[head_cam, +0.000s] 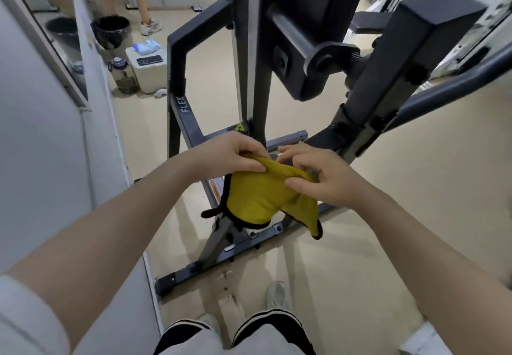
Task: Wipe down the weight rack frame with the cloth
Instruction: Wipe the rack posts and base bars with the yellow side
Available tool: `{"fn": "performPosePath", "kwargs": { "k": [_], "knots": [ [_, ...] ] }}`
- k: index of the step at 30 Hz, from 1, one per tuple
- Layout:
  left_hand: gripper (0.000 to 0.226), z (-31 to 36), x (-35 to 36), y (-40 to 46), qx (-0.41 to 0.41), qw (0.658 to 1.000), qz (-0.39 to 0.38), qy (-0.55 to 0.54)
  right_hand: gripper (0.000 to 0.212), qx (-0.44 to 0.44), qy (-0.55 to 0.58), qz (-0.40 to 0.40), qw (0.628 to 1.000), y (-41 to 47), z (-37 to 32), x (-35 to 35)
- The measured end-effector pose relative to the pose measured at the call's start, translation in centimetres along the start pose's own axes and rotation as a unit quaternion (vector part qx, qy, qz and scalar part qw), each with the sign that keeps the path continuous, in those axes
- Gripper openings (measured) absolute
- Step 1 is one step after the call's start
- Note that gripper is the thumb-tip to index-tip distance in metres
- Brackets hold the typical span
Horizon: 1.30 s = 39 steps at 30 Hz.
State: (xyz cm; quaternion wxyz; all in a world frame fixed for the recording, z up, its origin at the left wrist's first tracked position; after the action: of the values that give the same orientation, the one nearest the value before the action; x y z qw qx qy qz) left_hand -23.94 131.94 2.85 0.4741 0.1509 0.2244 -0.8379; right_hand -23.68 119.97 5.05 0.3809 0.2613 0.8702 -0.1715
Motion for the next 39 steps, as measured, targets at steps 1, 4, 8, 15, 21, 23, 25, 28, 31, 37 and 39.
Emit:
{"fn": "performPosePath", "kwargs": {
  "k": [1, 4, 8, 15, 21, 23, 25, 28, 31, 37, 39],
  "knots": [
    [0.011, 0.7, -0.3, 0.6, 0.008, 1.000, -0.005, 0.025, 0.032, 0.018, 0.026, 0.026, 0.999, -0.5, 0.2, -0.4],
    [0.020, 1.5, -1.7, 2.9, 0.026, 0.993, 0.056, 0.101, 0.023, 0.126, -0.017, 0.140, 0.982, -1.1, 2.3, -2.3],
    [0.049, 0.5, -2.4, 4.7, 0.009, 0.952, 0.235, 0.196, 0.030, 0.297, -0.329, 0.169, 0.880, -0.9, 5.6, -3.0],
    [0.054, -4.4, 4.3, 5.3, -0.001, 0.987, 0.108, 0.115, 0.049, -0.001, -0.464, 0.031, 0.885, 1.9, 4.9, 5.2],
    [0.072, -6.4, 2.9, 4.6, -0.066, 0.989, 0.112, 0.066, 0.062, 0.131, -0.491, -0.010, 0.861, 4.3, 7.3, 1.5],
    [0.066, -6.5, 3.3, 4.4, -0.096, 0.983, 0.088, 0.129, 0.050, 0.143, -0.497, 0.054, 0.854, 4.4, 6.7, -0.1],
    [0.064, -6.5, 3.9, 4.5, -0.104, 0.976, 0.079, 0.174, 0.044, 0.122, -0.491, 0.073, 0.860, 4.6, 6.3, 0.6],
    [0.065, -6.6, 3.7, 4.5, -0.101, 0.976, 0.096, 0.165, 0.047, 0.032, -0.500, 0.032, 0.865, 5.1, 5.4, 2.9],
    [0.064, -6.6, 3.6, 4.3, -0.104, 0.978, 0.102, 0.151, 0.050, 0.011, -0.498, -0.016, 0.867, 5.1, 6.3, 1.4],
    [0.063, -6.6, 3.8, 3.8, -0.103, 0.978, 0.121, 0.137, 0.042, 0.086, -0.487, 0.066, 0.867, 4.6, 6.6, 1.2],
    [0.059, -6.5, 3.8, 3.6, -0.100, 0.978, 0.127, 0.131, 0.050, 0.042, -0.473, 0.043, 0.879, 5.3, 5.5, 4.0]
  ]
}}
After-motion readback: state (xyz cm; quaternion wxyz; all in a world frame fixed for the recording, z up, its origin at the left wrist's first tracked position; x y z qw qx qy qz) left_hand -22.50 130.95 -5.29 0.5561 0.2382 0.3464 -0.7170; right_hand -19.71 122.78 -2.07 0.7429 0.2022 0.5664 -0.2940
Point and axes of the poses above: each hand's wrist, its own y-axis towards the middle knuckle, its own x-axis out of the palm, z = x × y, the point moved 9 cm from there along y, towards the middle knuckle, and after that the axes turned 7 degrees about -z, right-handed, at the moved point
